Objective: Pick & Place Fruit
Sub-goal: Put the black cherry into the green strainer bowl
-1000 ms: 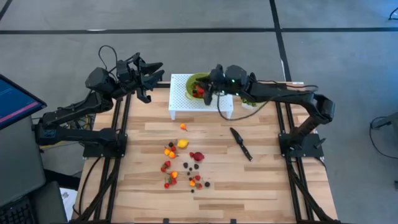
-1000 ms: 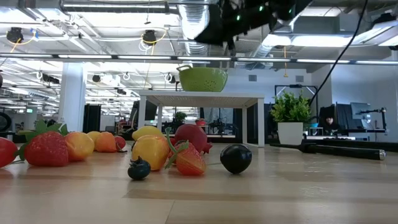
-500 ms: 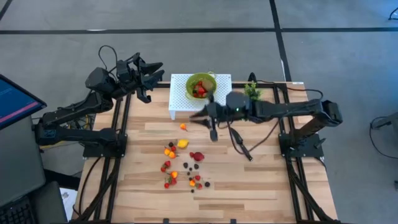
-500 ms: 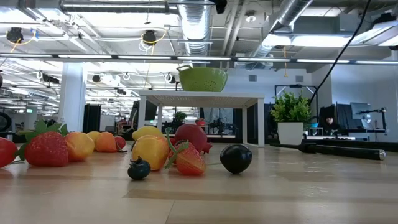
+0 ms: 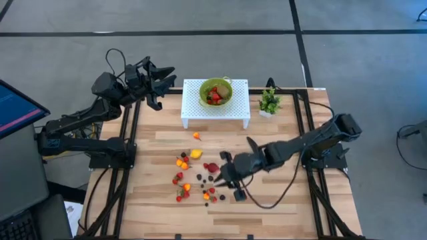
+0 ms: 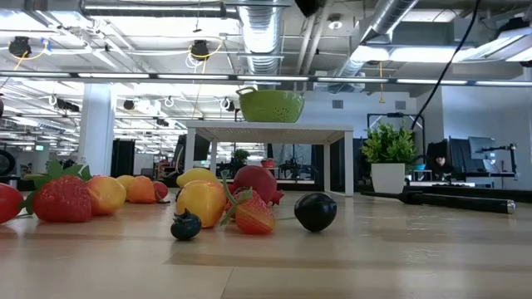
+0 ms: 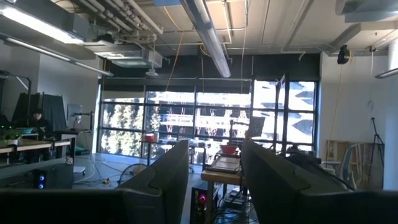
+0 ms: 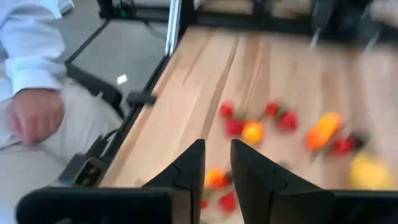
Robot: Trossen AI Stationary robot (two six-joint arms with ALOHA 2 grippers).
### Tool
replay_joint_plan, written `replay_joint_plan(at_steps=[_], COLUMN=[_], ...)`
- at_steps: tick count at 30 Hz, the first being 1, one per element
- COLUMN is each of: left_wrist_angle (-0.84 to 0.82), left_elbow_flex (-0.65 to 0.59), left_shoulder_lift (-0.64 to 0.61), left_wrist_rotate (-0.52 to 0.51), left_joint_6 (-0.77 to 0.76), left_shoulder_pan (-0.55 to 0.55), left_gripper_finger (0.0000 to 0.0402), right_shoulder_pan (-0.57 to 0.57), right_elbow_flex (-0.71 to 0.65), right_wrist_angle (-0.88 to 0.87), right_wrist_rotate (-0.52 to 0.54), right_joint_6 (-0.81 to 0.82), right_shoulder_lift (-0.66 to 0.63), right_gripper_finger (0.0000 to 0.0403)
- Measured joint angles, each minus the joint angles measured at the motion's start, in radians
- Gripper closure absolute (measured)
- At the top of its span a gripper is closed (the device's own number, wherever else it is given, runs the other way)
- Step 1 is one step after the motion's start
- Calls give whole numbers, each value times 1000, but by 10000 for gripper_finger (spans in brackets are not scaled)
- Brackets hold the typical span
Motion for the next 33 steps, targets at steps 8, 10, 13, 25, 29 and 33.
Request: replay_joint_plan(at_steps=[8, 10, 13, 25, 29, 33], left_wrist_angle=[0, 0, 0, 0, 0, 0], left_elbow_flex=[0, 0, 0, 0, 0, 0], left_shoulder_lift=[0, 0, 0, 0, 0, 0], left_wrist_rotate=[0, 0, 0, 0, 0, 0], left_joint_6=[0, 0, 0, 0, 0, 0], left_shoulder_pan=[0, 0, 0, 0, 0, 0], left_gripper_finger=[259, 259, 259, 259, 259, 259], right_shoulder_pan=[90, 104, 115, 91, 77, 75], right_elbow_flex=[0, 0, 1, 1, 0, 0], right_wrist_angle=[-150, -152, -160, -173, -175, -170], right_wrist_rotate=[2, -1, -1, -1, -1, -2], right_joint_6=[261, 276, 274, 136, 127, 128], right_shoulder_lift=[72, 88, 128, 260, 301, 338], right_gripper_finger=[270, 249, 216, 152, 153, 153])
